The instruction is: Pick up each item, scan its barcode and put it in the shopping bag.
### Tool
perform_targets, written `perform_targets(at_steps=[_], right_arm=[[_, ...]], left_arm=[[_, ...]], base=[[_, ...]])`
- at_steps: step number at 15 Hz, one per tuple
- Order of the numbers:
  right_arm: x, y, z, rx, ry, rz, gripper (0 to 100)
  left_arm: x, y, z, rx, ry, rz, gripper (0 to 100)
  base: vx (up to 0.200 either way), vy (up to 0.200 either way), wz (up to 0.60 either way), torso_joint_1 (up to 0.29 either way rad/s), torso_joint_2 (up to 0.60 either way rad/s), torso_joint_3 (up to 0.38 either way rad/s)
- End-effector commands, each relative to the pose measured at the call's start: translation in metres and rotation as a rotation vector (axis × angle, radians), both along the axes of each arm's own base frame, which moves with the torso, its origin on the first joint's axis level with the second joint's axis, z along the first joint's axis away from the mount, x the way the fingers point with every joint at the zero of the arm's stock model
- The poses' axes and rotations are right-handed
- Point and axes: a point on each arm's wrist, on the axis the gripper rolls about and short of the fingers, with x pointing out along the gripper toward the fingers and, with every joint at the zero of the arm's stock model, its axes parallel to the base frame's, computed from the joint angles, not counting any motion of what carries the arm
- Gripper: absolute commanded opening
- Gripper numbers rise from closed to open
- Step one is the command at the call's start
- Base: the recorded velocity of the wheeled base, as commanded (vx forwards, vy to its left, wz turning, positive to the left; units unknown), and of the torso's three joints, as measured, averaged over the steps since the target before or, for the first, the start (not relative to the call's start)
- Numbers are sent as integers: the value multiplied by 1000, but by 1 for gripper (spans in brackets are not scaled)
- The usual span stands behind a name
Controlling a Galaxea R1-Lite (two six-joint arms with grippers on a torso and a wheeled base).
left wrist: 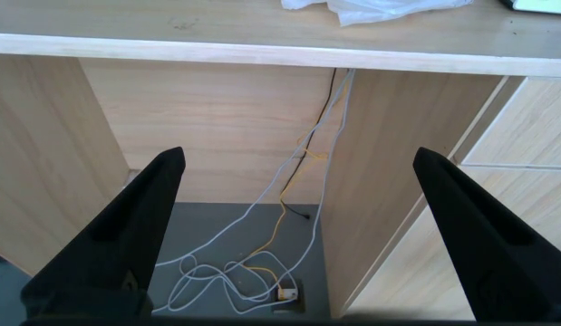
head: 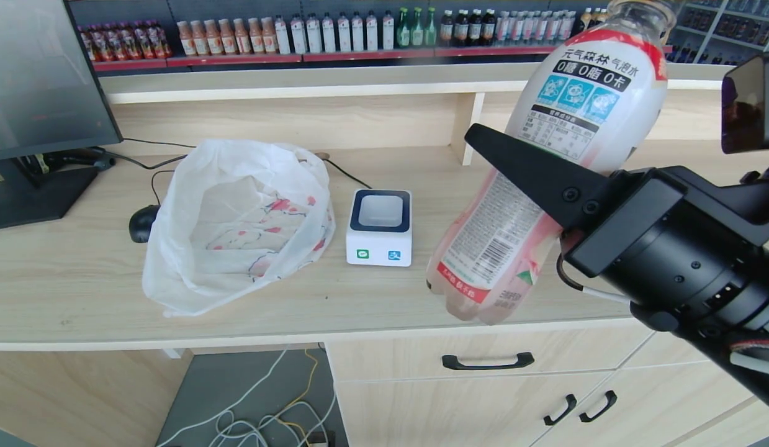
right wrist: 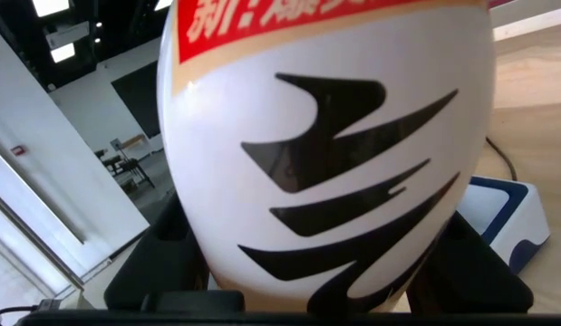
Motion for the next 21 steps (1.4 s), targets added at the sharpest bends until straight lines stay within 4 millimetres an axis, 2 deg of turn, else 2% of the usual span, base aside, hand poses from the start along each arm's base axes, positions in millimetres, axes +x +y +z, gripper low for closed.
perform_targets(at_steps=[1, 15, 18, 21], right_arm=[[0, 0, 0, 0, 0, 0, 0], [0, 0, -5, -31, -6, -13, 0], [-2, -2, -17, -98, -18, -40, 0], [0, -1, -23, -201, -110, -99, 0]], left_arm=[[0, 0, 0, 0, -1, 0, 100], [0, 0, 0, 0, -1, 0, 100], [0, 0, 0, 0, -1, 0, 100], [0, 0, 0, 0, -1, 0, 100]], base=[[0, 0, 0, 0, 0, 0], [0, 0, 0, 0, 0, 0], [0, 0, 0, 0, 0, 0], [0, 0, 0, 0, 0, 0]])
